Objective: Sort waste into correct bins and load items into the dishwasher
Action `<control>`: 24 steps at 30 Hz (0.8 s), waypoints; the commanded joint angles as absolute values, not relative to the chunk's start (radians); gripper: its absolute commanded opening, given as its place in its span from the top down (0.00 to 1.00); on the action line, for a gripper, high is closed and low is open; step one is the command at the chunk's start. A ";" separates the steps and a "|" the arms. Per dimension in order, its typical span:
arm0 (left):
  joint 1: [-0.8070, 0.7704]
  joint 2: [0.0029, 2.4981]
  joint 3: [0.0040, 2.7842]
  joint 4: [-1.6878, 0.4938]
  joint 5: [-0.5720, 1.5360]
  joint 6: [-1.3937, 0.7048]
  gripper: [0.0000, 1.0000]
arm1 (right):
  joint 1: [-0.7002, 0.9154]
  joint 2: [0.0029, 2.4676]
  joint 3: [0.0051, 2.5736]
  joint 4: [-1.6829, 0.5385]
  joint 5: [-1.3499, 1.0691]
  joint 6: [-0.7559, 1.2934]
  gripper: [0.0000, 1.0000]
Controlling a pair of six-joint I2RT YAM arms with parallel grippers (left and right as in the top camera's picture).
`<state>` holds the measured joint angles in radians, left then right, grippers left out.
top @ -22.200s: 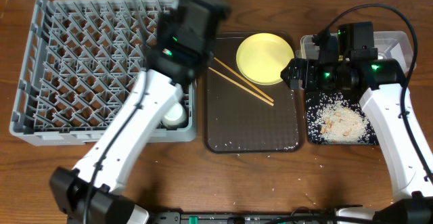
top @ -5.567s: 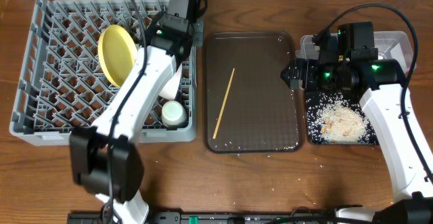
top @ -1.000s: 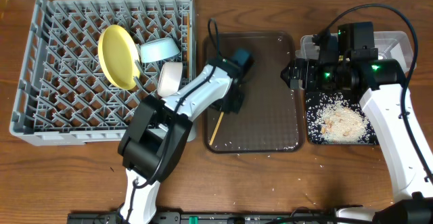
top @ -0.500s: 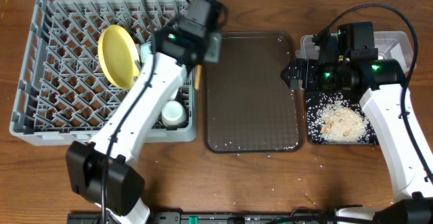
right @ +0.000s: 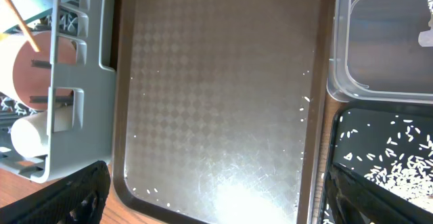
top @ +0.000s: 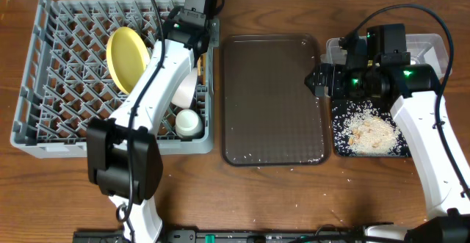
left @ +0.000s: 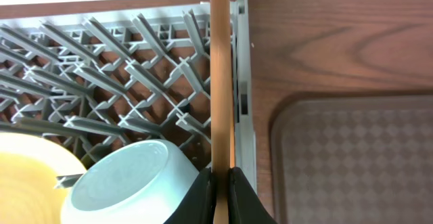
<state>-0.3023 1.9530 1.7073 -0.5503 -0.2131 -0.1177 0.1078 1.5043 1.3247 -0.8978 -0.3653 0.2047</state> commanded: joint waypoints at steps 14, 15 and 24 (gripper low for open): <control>-0.291 1.865 1.704 -0.610 -0.226 -0.090 0.38 | 0.106 1.486 1.326 -0.899 -0.363 0.205 0.01; -0.291 1.831 1.704 -0.641 -0.226 -0.080 0.38 | 0.106 1.486 1.326 -0.899 -0.363 0.205 0.01; -0.291 1.427 1.704 -1.085 -0.229 -0.126 0.23 | 0.106 1.486 1.326 -0.898 -0.363 0.205 0.01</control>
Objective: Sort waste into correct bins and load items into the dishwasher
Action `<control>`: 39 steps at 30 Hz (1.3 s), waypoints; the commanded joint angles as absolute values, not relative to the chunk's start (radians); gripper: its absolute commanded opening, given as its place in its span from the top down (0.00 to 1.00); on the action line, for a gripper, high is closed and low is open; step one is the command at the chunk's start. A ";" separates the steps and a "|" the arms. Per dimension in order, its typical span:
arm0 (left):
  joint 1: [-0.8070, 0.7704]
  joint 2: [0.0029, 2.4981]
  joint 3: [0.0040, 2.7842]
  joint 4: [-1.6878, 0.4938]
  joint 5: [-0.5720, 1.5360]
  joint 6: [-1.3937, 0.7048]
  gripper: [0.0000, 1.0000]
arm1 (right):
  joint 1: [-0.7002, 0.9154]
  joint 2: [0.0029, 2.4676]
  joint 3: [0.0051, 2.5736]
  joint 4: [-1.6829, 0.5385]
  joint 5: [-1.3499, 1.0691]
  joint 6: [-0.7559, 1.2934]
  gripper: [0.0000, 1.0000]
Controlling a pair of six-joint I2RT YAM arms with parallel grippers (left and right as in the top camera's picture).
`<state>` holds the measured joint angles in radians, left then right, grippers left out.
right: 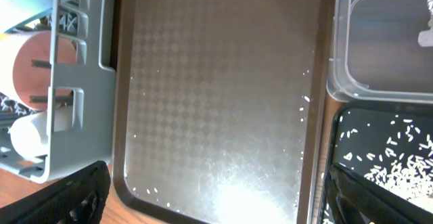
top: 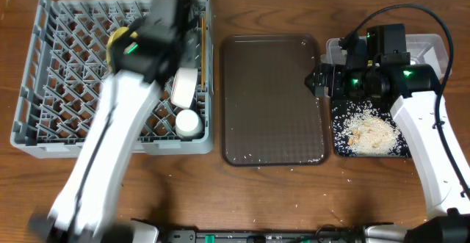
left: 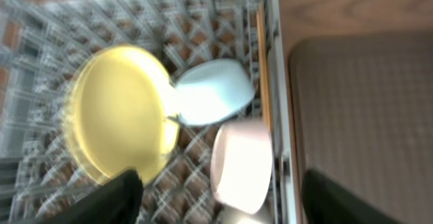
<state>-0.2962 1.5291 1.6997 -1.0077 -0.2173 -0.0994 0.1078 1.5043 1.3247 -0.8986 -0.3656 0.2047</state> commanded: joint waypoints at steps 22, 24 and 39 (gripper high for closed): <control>-0.428 0.857 1.032 -1.148 -0.218 -0.761 0.09 | 0.106 1.486 1.326 -0.899 -0.363 0.205 0.01; -0.428 0.870 1.029 -1.150 -0.218 -0.768 0.09 | 0.106 1.486 1.326 -0.899 -0.363 0.205 0.01; -0.428 0.929 1.023 -1.120 -0.230 -0.686 0.09 | 0.106 1.486 1.326 -0.899 -0.363 0.205 0.01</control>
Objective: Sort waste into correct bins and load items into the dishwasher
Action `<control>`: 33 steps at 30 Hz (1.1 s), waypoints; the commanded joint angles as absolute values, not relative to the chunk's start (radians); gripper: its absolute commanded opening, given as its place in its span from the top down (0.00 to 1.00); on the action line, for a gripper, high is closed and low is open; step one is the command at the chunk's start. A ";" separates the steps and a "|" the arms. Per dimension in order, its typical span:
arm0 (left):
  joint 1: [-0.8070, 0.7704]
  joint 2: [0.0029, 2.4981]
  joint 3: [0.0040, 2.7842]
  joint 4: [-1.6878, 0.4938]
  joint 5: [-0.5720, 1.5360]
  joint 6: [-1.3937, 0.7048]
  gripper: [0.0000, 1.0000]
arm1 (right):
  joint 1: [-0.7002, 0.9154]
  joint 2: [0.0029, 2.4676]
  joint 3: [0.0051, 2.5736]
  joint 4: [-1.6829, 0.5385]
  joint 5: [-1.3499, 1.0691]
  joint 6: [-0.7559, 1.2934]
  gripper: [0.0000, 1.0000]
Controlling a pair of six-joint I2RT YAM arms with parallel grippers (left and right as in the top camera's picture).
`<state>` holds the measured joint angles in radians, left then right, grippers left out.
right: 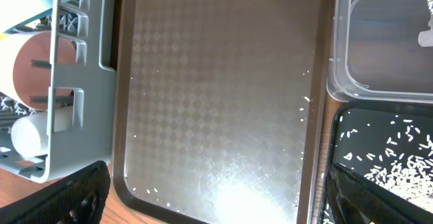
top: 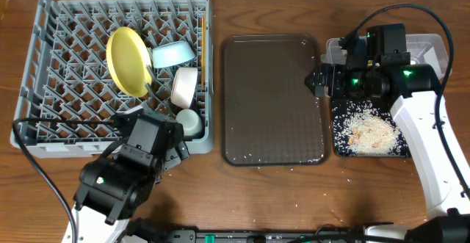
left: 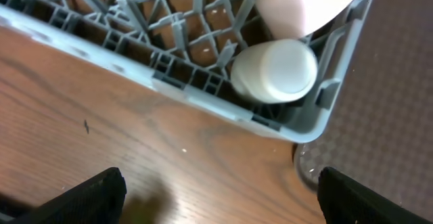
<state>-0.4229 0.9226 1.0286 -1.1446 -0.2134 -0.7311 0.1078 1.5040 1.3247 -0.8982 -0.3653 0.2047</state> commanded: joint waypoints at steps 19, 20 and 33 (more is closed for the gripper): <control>-0.024 0.418 0.439 -0.405 0.060 -0.300 0.08 | 0.106 1.486 1.326 -0.899 -0.363 0.205 0.01; -0.007 0.381 0.410 -0.382 0.072 -0.285 0.09 | 0.106 1.486 1.326 -0.899 -0.363 0.205 0.01; 0.170 0.111 0.185 -0.296 0.150 -0.137 0.08 | 0.106 1.486 1.326 -0.899 -0.363 0.205 0.01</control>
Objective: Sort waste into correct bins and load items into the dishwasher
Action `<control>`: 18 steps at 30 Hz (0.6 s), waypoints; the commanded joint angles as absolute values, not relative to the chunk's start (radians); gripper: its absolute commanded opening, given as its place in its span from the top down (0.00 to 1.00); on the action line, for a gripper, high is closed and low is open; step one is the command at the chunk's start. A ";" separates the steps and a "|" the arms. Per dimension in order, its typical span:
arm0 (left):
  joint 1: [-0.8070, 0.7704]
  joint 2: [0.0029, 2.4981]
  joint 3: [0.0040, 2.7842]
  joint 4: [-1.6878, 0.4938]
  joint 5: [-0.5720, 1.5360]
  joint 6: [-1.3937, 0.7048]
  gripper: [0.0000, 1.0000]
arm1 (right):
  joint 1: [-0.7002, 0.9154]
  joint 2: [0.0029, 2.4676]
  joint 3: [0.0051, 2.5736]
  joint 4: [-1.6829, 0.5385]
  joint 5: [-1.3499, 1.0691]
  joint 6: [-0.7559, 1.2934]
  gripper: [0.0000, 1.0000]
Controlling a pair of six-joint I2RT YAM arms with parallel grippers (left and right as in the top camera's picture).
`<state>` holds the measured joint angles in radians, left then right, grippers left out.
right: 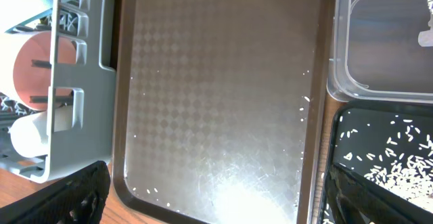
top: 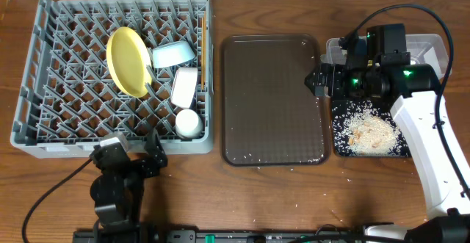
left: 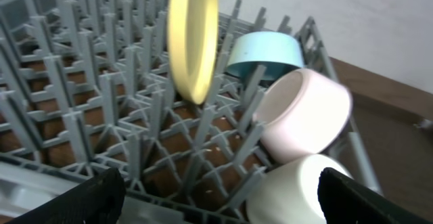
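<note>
The grey dish rack (top: 44, 136) holds an upright yellow plate (top: 126, 61), a blue bowl (top: 173, 53), a pink cup (top: 184, 85), a white cup (top: 189, 123) and a wooden chopstick (top: 203, 37) along its right wall. My left gripper (left: 216, 200) is open and empty, low at the table's front, facing the rack's near side. The right gripper (right: 216, 197) is open and empty, over the right edge of the brown tray (top: 272, 96). Only scattered rice grains lie on the tray.
A clear bin (top: 433, 48) stands at the back right. In front of it a black bin (top: 341, 146) holds a heap of rice. The left arm's base (top: 117, 191) sits at the front left, just before the rack's near wall.
My left arm has drawn back from the rack's front right corner to the table's front edge. Its camera now looks level into the rack instead of down. The right arm has not moved.
My left gripper was shut on the wooden chopstick at the rack's right wall. Then it was open, with the chopstick lying in the rack. After that it was at the rack's front corner, and now it is low at the table's front. The right gripper stayed open throughout.
</note>
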<state>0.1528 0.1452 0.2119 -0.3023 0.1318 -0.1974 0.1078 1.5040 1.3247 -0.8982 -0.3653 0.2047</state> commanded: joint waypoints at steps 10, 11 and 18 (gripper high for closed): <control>0.174 0.032 0.029 -0.098 0.150 -0.009 0.08 | 0.106 1.486 1.326 -0.899 -0.363 0.205 0.01; 0.174 0.027 0.016 -0.084 0.149 0.012 0.08 | 0.106 1.486 1.326 -0.898 -0.363 0.205 0.01; 0.174 0.004 0.004 -0.058 0.142 0.097 0.08 | 0.106 1.486 1.326 -0.899 -0.363 0.205 0.01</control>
<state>0.1684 0.0265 0.0334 -0.0452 0.1356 0.0364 0.1078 1.5040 1.3247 -0.8982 -0.3653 0.2047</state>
